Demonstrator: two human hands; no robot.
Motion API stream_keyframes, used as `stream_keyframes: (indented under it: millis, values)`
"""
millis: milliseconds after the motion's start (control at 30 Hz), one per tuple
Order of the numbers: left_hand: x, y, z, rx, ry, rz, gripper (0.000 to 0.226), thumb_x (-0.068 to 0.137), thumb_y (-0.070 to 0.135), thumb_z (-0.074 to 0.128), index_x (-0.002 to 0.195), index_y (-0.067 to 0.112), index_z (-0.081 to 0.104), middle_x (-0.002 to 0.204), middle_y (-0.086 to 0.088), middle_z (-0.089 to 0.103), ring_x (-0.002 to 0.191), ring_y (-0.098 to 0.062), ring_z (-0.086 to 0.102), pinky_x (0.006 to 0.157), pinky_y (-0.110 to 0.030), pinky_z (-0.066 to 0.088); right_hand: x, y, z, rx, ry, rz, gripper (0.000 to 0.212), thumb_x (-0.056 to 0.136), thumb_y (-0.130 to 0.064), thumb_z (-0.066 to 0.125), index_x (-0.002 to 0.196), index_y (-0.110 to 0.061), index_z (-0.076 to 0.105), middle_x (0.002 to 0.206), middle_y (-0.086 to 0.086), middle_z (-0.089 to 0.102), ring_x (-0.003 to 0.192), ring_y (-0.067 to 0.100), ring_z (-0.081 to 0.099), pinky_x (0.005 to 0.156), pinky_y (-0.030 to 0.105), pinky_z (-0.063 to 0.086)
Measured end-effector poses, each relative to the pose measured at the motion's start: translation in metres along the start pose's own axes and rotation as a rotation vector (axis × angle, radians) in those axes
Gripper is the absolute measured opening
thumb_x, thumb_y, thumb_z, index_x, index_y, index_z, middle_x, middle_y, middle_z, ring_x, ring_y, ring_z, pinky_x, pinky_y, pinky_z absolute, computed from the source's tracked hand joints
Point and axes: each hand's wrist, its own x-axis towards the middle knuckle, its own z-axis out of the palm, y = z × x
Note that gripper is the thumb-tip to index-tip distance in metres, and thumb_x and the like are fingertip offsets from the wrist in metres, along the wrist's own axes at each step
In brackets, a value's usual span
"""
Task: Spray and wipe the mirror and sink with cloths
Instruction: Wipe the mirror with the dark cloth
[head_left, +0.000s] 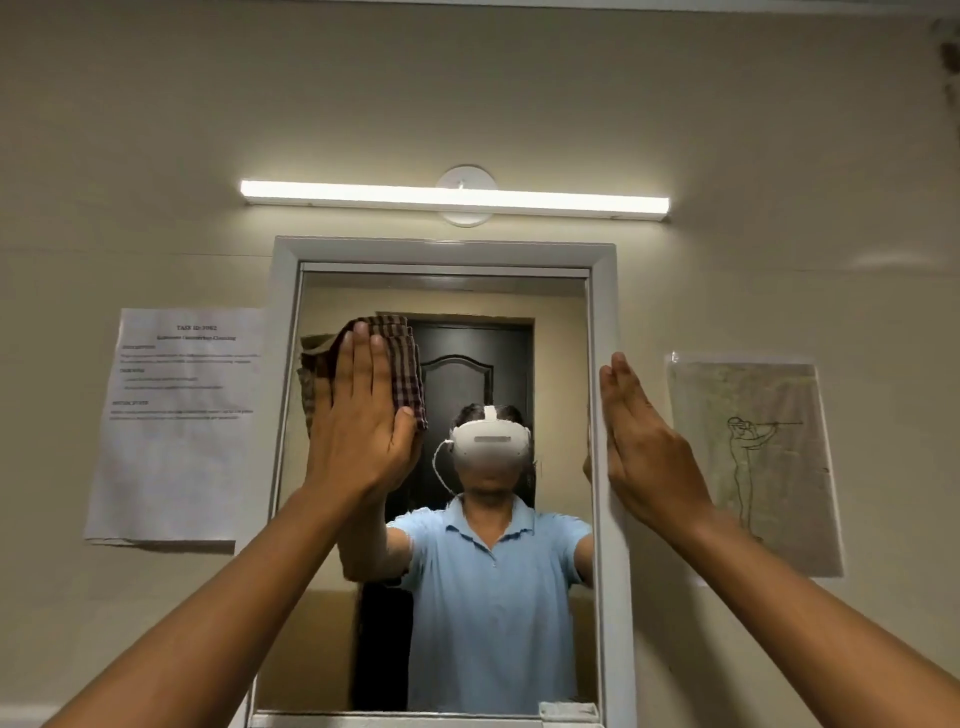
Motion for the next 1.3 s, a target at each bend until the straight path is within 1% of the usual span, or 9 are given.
stream_keyframes:
  millis: [167,367,567,667,833,967,1033,1133,1300]
  values:
    - [0.02,0.049,0.002,-0.028,-0.038,0.036,0.08,0.094,0.045,0.023,0.155,0.014,-0.018,0.163,-0.007,-0.024,0.15,-0.019,-0.023,0.124,-0.047,-0.006,-0.004,0.003,-0.002,-0.024,-0.046,-0.006,0.078,0.089,0.003,0.043,0.156,-0.017,0.009,0.164,-0.003,-0.001,0.144,0.019,0.029,0.082,0.034,0.057]
    - [0.059,0.111,0.011,-0.061,-0.073,0.163,0.077,0.097,0.046,0.02,0.154,0.013,-0.019,0.163,-0.008,-0.024,0.151,-0.02,-0.021,0.122,-0.045,-0.01,-0.004,0.005,-0.006,-0.035,-0.072,-0.02,0.08,0.087,0.003,0.04,0.156,-0.017,0.006,0.164,-0.004,-0.006,0.149,0.016,0.015,0.086,0.03,0.053]
    - [0.07,0.165,0.021,-0.037,-0.076,0.249,0.074,0.097,0.045,0.018,0.156,0.011,-0.013,0.164,-0.009,-0.018,0.152,-0.021,-0.016,0.123,-0.046,-0.01,-0.006,0.006,-0.009,-0.036,-0.083,-0.033,0.077,0.089,0.0,0.04,0.156,-0.016,0.006,0.164,-0.001,-0.003,0.149,0.018,0.015,0.098,0.036,0.05]
    - [0.066,0.165,0.022,-0.02,-0.085,0.273,0.074,0.096,0.045,0.016,0.156,0.01,-0.011,0.165,-0.011,-0.016,0.152,-0.022,-0.013,0.123,-0.048,-0.007,-0.008,0.007,-0.011,-0.039,-0.102,-0.037,0.077,0.089,0.0,0.04,0.156,-0.017,0.006,0.164,-0.001,-0.002,0.149,0.019,0.017,0.094,0.04,0.054]
    - [0.036,0.16,0.028,-0.007,-0.062,0.332,0.073,0.097,0.043,0.017,0.157,0.009,-0.006,0.165,-0.012,-0.012,0.153,-0.024,-0.01,0.123,-0.046,-0.007,-0.014,0.006,-0.01,-0.012,-0.089,-0.031,0.073,0.093,-0.001,0.038,0.156,-0.016,0.006,0.164,-0.001,0.0,0.149,0.016,0.016,0.098,0.036,0.05]
    - [0.001,0.156,0.032,-0.005,-0.093,0.378,0.072,0.098,0.041,0.022,0.157,0.009,-0.004,0.165,-0.012,-0.011,0.153,-0.024,-0.013,0.123,-0.044,-0.012,-0.02,-0.001,-0.008,0.02,-0.05,-0.019,0.069,0.098,-0.01,0.041,0.157,-0.02,0.006,0.164,-0.004,0.001,0.141,0.02,0.037,0.087,0.032,0.054]
    - [-0.013,0.153,0.032,0.007,-0.115,0.405,0.071,0.099,0.04,0.024,0.157,0.009,-0.003,0.165,-0.012,-0.012,0.153,-0.024,-0.013,0.123,-0.045,-0.012,-0.025,-0.003,-0.007,0.037,-0.043,-0.019,0.069,0.099,-0.013,0.041,0.157,-0.022,0.004,0.164,-0.006,0.0,0.14,0.02,0.039,0.087,0.033,0.054]
    - [-0.019,0.147,0.031,0.031,-0.145,0.445,0.071,0.1,0.04,0.025,0.157,0.01,-0.004,0.165,-0.011,-0.011,0.153,-0.024,-0.012,0.123,-0.047,-0.009,-0.032,-0.006,-0.003,0.04,-0.035,-0.003,0.072,0.099,-0.013,0.045,0.157,-0.022,0.003,0.164,-0.006,-0.002,0.142,0.021,0.036,0.091,0.033,0.053]
    - [0.006,0.13,0.024,0.065,-0.135,0.505,0.071,0.1,0.043,0.027,0.158,0.012,0.0,0.166,-0.01,-0.005,0.154,-0.024,-0.006,0.124,-0.047,-0.006,-0.034,-0.013,0.004,0.018,-0.012,0.029,0.084,0.09,0.0,0.051,0.156,-0.018,0.002,0.164,0.001,-0.001,0.139,0.026,0.039,0.083,0.03,0.057]
